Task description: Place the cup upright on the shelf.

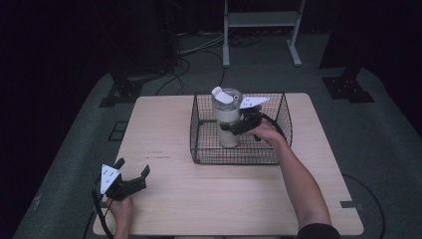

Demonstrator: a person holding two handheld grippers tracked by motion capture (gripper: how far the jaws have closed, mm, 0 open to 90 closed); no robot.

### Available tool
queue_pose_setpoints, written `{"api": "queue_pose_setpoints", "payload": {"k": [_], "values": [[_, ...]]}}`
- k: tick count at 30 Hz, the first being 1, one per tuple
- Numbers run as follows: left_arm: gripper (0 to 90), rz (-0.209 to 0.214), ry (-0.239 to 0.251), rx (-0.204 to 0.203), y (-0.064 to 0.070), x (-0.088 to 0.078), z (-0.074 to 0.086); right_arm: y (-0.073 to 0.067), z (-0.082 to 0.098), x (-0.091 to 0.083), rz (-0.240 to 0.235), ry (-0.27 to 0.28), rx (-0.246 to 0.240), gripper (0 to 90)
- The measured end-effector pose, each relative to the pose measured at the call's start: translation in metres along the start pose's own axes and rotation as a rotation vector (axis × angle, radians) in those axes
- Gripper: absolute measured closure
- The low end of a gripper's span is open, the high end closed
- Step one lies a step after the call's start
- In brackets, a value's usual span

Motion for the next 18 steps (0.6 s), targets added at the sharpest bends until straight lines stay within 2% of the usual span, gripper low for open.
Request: {"api": "queue_pose_setpoints", "payload": {"k": [6,10,14,18], "values": [[0.0,0.0,0.001,-0.001,0.0,0.0002,0.0,0.001,0.0024,-0.0046,0.002,0.002,0.026,6.0],[0.0,0.001,0.001,0.002,0.0004,0.0004,0.0,0.0022,0.0032,-0.006,0.01,0.009,0.046,0.5],[0.0,0.0,-0.001,0.001,0.0001,0.0002,0.0,-0.0004,0.0031,-0.0064,-0.006,0.011,0.049,0.0],[0.0,0.001,0.001,0.001,0.0001,0.0002,-0.0001,0.0015,0.0017,-0.0085,0.008,0.011,0.047,0.0]]}}
Point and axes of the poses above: each handheld gripper's, and its own axes: x roughly forward along the jaws, z roughly out of its underside, y roughly to its right, the point moved 10 cm from there along x, roughly forward along the jaws, and after that the axes turned 1 degree about y, right-handed, at the moved point
